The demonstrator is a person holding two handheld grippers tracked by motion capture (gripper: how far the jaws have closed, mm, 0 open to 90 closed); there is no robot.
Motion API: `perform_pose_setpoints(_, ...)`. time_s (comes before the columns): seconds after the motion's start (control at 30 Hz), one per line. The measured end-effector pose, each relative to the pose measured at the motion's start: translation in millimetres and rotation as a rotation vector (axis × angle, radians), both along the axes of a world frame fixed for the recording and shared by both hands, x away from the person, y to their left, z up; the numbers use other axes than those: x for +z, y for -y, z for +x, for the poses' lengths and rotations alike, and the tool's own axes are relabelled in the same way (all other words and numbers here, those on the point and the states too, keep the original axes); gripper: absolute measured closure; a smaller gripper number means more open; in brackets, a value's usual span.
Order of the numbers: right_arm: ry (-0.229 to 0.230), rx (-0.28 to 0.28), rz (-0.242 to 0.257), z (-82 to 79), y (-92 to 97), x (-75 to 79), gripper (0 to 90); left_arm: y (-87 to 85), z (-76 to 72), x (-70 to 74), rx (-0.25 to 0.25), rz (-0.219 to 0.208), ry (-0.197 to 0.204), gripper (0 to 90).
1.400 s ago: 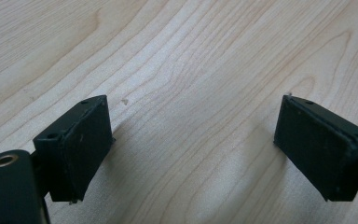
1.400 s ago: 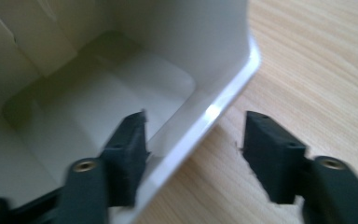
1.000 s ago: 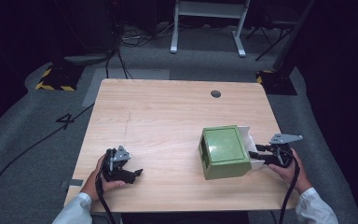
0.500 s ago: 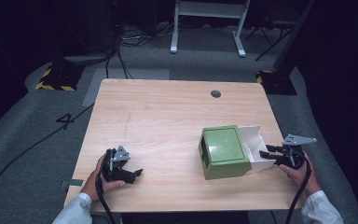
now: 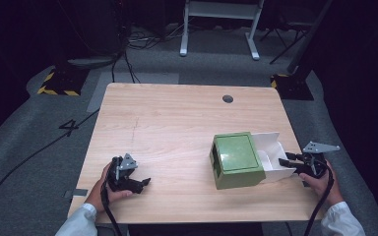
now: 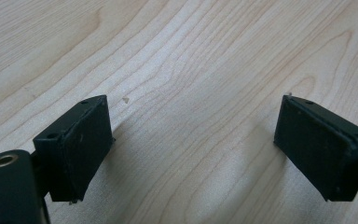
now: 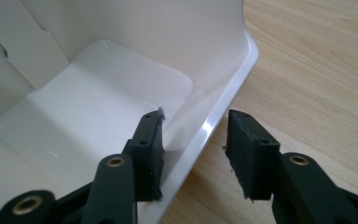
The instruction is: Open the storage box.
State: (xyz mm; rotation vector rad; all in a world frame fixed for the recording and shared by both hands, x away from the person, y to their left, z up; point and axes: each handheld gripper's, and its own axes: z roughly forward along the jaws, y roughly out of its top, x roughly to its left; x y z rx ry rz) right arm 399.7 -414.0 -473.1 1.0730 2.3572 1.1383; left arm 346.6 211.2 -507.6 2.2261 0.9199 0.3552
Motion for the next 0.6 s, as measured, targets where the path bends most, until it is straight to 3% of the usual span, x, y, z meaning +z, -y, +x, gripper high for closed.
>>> perform_pose_setpoints(0.6, 0.002, -0.030, 0.018, 0.9, 10.5, -0.4, 55.5, -0.5, -0.1, 0.1, -0.002, 0.002, 0.001, 11.4)
